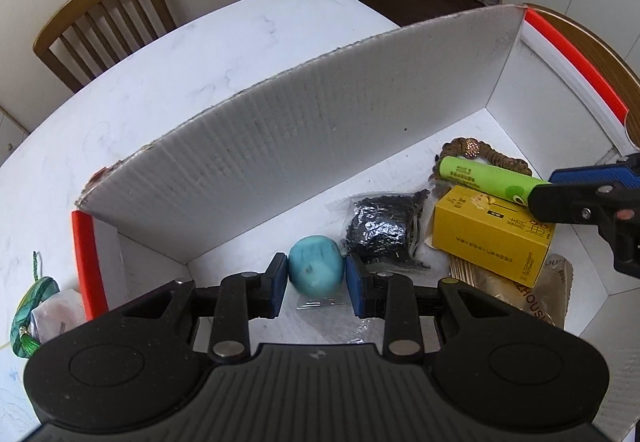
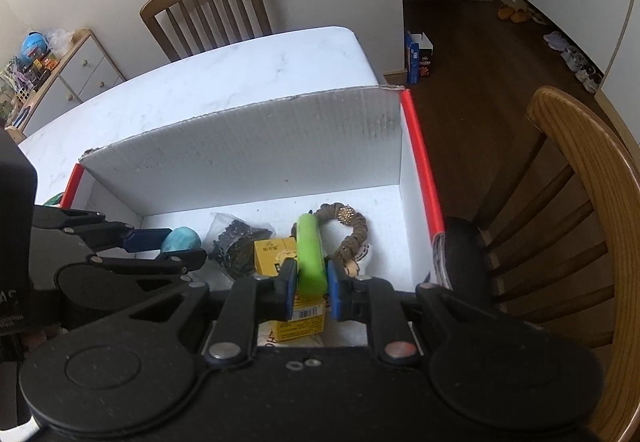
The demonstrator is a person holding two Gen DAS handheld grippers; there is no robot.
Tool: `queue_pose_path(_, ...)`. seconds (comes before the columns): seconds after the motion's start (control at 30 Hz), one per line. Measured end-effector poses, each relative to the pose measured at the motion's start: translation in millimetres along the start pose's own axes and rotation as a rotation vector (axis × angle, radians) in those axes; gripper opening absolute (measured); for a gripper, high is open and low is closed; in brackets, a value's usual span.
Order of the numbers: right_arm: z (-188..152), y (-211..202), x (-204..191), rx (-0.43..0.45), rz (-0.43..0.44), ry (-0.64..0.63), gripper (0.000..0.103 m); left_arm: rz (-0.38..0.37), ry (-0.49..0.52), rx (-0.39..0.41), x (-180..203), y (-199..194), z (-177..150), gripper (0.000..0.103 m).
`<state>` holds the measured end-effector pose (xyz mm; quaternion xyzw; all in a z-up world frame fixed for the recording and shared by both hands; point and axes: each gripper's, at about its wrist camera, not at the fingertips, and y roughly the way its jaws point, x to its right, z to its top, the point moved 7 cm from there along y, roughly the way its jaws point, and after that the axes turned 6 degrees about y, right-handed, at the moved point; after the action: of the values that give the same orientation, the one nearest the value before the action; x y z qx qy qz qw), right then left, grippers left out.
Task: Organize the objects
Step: 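Open the left tool releasing the teal egg while the right tool releases the green marker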
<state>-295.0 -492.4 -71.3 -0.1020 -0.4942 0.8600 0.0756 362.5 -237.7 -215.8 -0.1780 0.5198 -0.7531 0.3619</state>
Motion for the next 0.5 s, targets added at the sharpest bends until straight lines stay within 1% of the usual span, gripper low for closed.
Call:
queue_pose_path(0.07,-1,-1,0,-0.008,0.002,-0.004,0.017,-0.002,-0.006,0.000,0,-1,0,0.031)
queue_pose_path(0.1,-2,-1,1,-0.011,-0.004,-0.010,0.017,-0.003,-0.009,-0.002,-1,-2,-1,0.033)
queue_pose_path(0.13,-3,-1,0,-0.011,-0.009,-0.017,0.017,0.000,-0.010,-0.002,-1,-3,-1,0.042)
queue_pose_path(0.17,-3,-1,-1,-0.013,-0.012,-0.025,0.018,0.003,-0.010,0.003,-1,-5,-1,0.047)
queue_pose_path(0.2,-4,-2,-1,-0.012,-0.015,-0.032,0.018,0.005,-0.008,0.014,0,-7,-1,0.057)
queue_pose_path(0.23,-5,-3,-2,-0.011,-0.014,-0.039,0.019,0.008,-0.007,0.023,0,-9,-1,0.059)
queue_pose_path(0.37,-7,-8,-2,-0.013,0.004,-0.044,0.022,0.000,-0.014,0.043,0,-17,-2,0.059)
queue_pose_path(0.5,-9,-14,-1,-0.013,0.014,-0.042,0.023,-0.008,-0.025,0.059,1,-26,-4,0.059)
